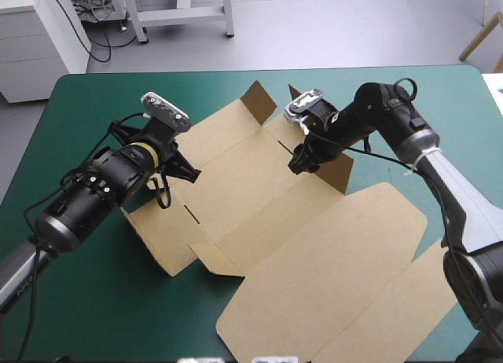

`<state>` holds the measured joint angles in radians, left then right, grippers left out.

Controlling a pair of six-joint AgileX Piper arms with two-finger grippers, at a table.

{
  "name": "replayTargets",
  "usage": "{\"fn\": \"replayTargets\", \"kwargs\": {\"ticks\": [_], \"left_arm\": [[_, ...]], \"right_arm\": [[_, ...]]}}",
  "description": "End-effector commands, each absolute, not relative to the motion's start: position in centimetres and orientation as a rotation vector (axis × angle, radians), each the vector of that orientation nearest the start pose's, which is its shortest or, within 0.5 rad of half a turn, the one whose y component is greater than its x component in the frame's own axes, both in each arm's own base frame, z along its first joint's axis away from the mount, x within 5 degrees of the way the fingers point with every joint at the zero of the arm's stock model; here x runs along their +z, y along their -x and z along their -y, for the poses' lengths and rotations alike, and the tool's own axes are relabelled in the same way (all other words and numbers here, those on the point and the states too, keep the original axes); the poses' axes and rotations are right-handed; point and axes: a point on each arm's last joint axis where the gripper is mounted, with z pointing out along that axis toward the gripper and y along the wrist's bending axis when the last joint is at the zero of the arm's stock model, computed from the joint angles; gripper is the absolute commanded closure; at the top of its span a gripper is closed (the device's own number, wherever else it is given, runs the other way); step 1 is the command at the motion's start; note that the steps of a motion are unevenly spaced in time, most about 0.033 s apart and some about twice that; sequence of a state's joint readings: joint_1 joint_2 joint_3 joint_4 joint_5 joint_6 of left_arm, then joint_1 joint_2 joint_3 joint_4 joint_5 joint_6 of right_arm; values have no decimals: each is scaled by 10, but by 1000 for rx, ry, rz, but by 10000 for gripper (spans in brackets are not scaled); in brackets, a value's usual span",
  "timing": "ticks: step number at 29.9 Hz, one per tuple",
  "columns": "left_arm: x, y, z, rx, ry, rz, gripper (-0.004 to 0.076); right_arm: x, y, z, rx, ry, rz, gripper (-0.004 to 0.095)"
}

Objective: Fold the box

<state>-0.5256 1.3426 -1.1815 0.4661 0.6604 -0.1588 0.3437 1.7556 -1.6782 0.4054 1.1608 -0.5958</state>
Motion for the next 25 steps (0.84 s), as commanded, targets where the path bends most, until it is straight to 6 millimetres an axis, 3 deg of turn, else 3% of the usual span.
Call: {"fn": "replayTargets", "kwargs": {"ticks": [1, 5, 10, 25], "left_arm": [[379, -263, 125, 120, -641, -2020, 734], [379, -263, 125, 124, -642, -2021, 734], [379, -263, 125, 125, -643, -2020, 734], [379, -263, 124, 148, -653, -2013, 734]], "right_arm": [[393, -329, -151, 412, 1076, -2292, 382], [419, -328, -146, 370, 1027, -2230, 382], [436, -332, -129, 342, 943, -2201, 382], [471, -319, -38, 195, 640, -2187, 382]]}}
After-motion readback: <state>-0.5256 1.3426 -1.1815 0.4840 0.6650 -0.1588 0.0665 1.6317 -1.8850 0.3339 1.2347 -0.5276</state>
